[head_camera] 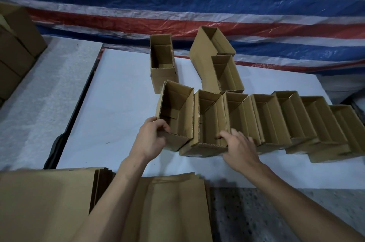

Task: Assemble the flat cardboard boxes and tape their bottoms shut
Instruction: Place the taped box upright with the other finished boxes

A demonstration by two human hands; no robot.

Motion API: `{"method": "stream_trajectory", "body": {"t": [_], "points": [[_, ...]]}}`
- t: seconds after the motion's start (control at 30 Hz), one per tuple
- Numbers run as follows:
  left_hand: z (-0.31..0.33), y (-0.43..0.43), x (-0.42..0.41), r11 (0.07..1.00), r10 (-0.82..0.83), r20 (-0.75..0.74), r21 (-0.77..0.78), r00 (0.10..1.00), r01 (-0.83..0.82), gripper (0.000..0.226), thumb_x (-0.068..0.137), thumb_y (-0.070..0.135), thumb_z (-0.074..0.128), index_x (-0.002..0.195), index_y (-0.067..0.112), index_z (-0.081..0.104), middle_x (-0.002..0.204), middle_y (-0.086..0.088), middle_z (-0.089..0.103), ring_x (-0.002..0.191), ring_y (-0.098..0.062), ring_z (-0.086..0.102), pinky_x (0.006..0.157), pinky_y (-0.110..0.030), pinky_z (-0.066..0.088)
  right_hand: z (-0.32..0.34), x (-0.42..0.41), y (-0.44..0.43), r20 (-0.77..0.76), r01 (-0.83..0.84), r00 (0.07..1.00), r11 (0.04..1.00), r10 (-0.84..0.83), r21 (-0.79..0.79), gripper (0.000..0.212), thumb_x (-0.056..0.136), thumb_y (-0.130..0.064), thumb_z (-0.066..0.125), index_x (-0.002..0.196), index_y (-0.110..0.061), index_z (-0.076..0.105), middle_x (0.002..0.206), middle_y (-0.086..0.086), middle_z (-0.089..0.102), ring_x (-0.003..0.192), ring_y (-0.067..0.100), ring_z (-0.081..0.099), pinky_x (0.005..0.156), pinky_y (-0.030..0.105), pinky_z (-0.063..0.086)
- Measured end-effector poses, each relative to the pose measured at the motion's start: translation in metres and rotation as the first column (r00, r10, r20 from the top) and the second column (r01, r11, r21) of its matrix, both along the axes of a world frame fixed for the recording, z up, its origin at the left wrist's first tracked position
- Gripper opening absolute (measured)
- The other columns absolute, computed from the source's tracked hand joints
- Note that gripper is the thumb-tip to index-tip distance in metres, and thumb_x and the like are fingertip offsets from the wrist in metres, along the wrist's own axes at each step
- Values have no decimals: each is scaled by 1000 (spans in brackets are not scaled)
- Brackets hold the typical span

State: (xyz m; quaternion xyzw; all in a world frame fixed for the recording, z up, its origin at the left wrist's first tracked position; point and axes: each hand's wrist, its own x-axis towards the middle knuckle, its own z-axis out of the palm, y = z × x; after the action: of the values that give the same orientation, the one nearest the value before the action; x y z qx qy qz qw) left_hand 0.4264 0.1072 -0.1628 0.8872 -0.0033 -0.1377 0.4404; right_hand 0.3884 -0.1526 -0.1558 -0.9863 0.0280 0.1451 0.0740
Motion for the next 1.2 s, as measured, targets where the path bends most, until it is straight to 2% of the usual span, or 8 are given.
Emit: {"method": "stream_trajectory", "body": {"t": [0.2, 0.37, 0.53, 0.77, 0.9, 0.97, 1.07, 1.2], "points": [[3, 5, -1, 953, 234, 23, -205, 972, -225, 30, 89, 11, 66, 111, 32, 67, 124, 11, 61, 114, -14, 59, 92, -38, 52, 18, -6, -6, 242, 66, 964, 978, -114, 198, 69, 75, 1, 68, 137, -25, 54, 125, 1, 49, 115, 16, 45, 101, 41, 42], [20, 8, 12, 922, 334, 170, -264, 927, -284, 18, 87, 21, 75, 78, 37, 75, 97, 19, 72, 95, -1, 65, 81, -29, 53, 40, 43, -12, 505, 63, 826, 933, -248, 355, 40, 81, -7, 68, 119, -14, 58, 111, -4, 49, 103, 13, 46, 88, 39, 43], [23, 2, 29, 932, 304, 166, -257, 938, -257, 18, 83, 14, 79, 80, 31, 80, 82, 13, 73, 74, -2, 67, 76, -28, 56, 43, 152, -14, 428, 91, 875, 946, -225, 310, 48, 91, -25, 64, 136, -19, 48, 133, 6, 54, 124, 22, 48, 105, 44, 43], [22, -1, 67, 942, 303, 263, -227, 916, -246, 15, 88, 14, 76, 98, 24, 81, 88, 15, 75, 84, -2, 68, 83, -24, 56, 34, 261, -26, 316, 64, 946, 997, -76, 47, 90, 84, 6, 65, 156, -29, 24, 162, 3, 26, 147, 29, 27, 116, 56, 29], [29, -5, 111, 959, 284, 387, -136, 877, -250, 46, 93, 16, 70, 136, 30, 62, 87, 21, 68, 82, -1, 66, 71, 0, 44, 26, 289, -45, 223, 134, 966, 991, -127, -13, 98, 88, -11, 68, 157, -38, 4, 151, 14, 40, 136, 37, 39, 111, 57, 30], [28, -10, 135, 969, 244, 406, -63, 881, -239, 58, 96, 16, 63, 149, 31, 45, 94, 14, 68, 86, -4, 64, 74, -6, 45, 20, 295, -51, 187, 192, 966, 979, -178, -62, 90, 93, -23, 61, 157, -40, 1, 142, 19, 46, 131, 40, 41, 108, 54, 32], [21, -21, 168, 945, 106, 483, 222, 869, -239, 37, 100, 26, 54, 137, 21, 59, 135, 1, 61, 124, -22, 53, 104, -38, 44, 13, 304, -51, 207, 201, 965, 964, -164, -174, 59, 98, -53, 36, 153, -33, 34, 146, 19, 42, 133, 39, 34, 109, 51, 28], [8, -41, 191, 893, -75, 168, 449, 983, -9, 41, 100, 48, 49, 127, 21, 60, 137, -2, 59, 137, -26, 44, 122, -53, 7, 5, 307, -40, 188, 273, 954, 934, -232, -231, 79, 86, -83, 28, 116, -24, 71, 141, 15, 50, 134, 36, 33, 106, 52, 24]]}}
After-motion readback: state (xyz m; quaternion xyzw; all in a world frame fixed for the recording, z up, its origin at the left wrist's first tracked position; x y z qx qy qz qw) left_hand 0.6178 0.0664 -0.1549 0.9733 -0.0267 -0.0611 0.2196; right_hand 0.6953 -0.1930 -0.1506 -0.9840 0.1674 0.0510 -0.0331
